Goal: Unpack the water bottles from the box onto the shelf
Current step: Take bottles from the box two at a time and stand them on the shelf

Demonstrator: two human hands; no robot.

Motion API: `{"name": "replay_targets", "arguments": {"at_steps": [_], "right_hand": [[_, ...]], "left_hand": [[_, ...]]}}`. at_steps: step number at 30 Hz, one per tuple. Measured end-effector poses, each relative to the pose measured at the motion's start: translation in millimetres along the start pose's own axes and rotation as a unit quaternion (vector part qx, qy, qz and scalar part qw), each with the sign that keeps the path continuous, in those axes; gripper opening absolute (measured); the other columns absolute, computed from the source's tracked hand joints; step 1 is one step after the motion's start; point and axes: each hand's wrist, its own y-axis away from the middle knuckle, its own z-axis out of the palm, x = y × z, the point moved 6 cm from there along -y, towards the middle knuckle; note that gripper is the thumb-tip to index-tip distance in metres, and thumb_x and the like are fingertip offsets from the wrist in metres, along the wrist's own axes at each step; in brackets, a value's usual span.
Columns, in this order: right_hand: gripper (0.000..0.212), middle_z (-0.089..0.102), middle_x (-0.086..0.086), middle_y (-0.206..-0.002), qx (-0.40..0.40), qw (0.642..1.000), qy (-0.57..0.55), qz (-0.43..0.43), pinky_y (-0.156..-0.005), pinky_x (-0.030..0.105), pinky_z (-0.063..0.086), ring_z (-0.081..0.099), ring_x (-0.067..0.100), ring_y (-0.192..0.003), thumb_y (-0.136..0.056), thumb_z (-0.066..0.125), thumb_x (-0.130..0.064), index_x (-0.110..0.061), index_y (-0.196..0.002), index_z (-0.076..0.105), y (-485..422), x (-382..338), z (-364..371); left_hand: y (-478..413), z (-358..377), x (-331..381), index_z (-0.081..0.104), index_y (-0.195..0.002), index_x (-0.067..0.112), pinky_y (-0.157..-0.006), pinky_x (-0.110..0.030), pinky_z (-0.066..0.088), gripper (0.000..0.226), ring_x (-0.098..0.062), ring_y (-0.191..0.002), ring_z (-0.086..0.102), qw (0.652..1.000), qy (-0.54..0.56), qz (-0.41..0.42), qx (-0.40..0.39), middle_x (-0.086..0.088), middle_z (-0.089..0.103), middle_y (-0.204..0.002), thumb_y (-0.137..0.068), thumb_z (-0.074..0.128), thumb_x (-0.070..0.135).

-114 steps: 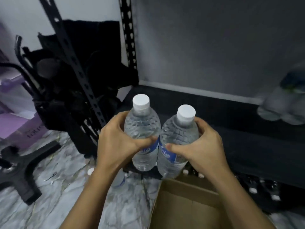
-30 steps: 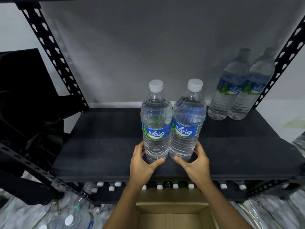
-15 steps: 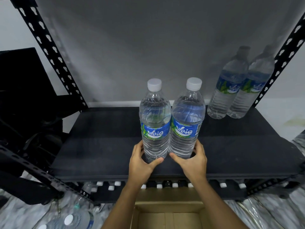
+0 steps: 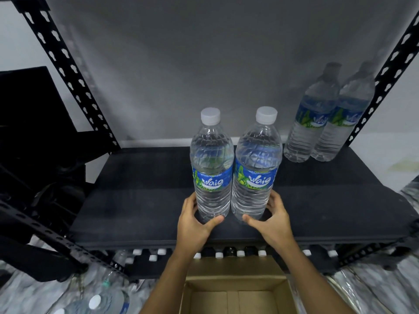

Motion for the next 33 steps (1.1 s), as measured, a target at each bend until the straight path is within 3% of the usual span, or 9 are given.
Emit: {"name": "replay_targets", "arguments": {"at_steps": [8, 11, 13, 17, 22, 27, 33], "right_hand": [[0.088, 0.058, -0.016, -0.128, -0.025, 1.000, -0.004, -0.002, -0.097, 0.019, 0.046, 0.057, -0.002, -0.113, -0.060, 0.091, -0.009, -0.028, -0.132, 0.044, -0.8, -1.2, -1.1], [0.095, 0.048, -0.017, -0.130, 0.001, 1.000, 0.008, -0.009, -0.089, 0.011, 0.044, 0.051, -0.007, -0.113, -0.054, 0.094, -0.017, -0.034, -0.131, 0.040, 2.7, -6.2, 2.1], [0.102, 0.043, -0.014, -0.130, 0.019, 1.000, 0.021, -0.010, -0.083, 0.003, 0.042, 0.048, -0.014, -0.110, -0.049, 0.096, -0.022, -0.028, -0.135, 0.041, 2.4, -7.6, 4.2], [0.107, 0.048, -0.005, -0.136, 0.032, 0.999, 0.039, 0.001, -0.078, -0.002, 0.040, 0.049, -0.011, -0.108, -0.047, 0.097, -0.025, -0.024, -0.138, 0.042, -0.4, -4.3, 6.4], [0.104, 0.057, -0.008, -0.129, 0.038, 0.999, 0.035, 0.012, -0.078, 0.003, 0.042, 0.053, -0.009, -0.107, -0.046, 0.097, -0.029, -0.025, -0.136, 0.045, -0.1, -1.9, 4.3], [0.101, 0.061, -0.009, -0.125, 0.040, 0.999, 0.032, 0.015, -0.078, 0.000, 0.043, 0.056, -0.006, -0.108, -0.047, 0.097, -0.027, -0.023, -0.135, 0.048, 0.5, -1.4, 4.4], [0.101, 0.061, -0.013, -0.125, 0.038, 0.999, 0.034, 0.011, -0.086, 0.016, 0.047, 0.058, 0.000, -0.110, -0.047, 0.096, -0.034, -0.028, -0.135, 0.048, 2.7, -2.6, 4.3]], "left_hand": [[0.2, 0.7, -0.5, 0.050, -0.140, 0.020, -0.095, -0.009, 0.047, 0.087, 0.006, -0.118, 0.060, 1.000, -0.001, -0.001, 0.000, 0.012, 0.057, -0.134, -0.065, 0.094, 0.019], [0.0, 0.7, -0.1, 0.050, -0.140, 0.017, -0.094, -0.007, 0.045, 0.087, 0.006, -0.118, 0.060, 1.000, -0.001, 0.000, 0.000, 0.009, 0.057, -0.134, -0.065, 0.095, 0.018], [0.1, 0.6, -0.4, 0.051, -0.140, 0.017, -0.094, -0.007, 0.045, 0.087, 0.004, -0.118, 0.060, 1.000, 0.001, 0.002, 0.000, 0.008, 0.057, -0.134, -0.064, 0.095, 0.018], [0.5, 0.3, 0.3, 0.051, -0.139, 0.017, -0.095, -0.007, 0.045, 0.086, 0.003, -0.119, 0.060, 1.000, 0.000, 0.008, -0.001, 0.007, 0.057, -0.134, -0.065, 0.095, 0.018], [0.7, -0.1, 1.9, 0.051, -0.138, 0.015, -0.095, -0.008, 0.046, 0.088, 0.003, -0.118, 0.060, 1.000, -0.002, 0.009, 0.006, 0.005, 0.056, -0.133, -0.063, 0.096, 0.020], [-2.5, 0.2, -0.1, 0.053, -0.137, 0.016, -0.091, -0.006, 0.046, 0.087, 0.005, -0.115, 0.061, 1.000, 0.013, -0.005, 0.006, 0.007, 0.060, -0.132, -0.062, 0.096, 0.018], [-6.2, -0.2, -2.7, 0.055, -0.138, 0.017, -0.093, -0.007, 0.045, 0.081, 0.000, -0.117, 0.063, 1.000, 0.012, -0.010, -0.014, 0.008, 0.065, -0.131, -0.067, 0.093, 0.014]]}}
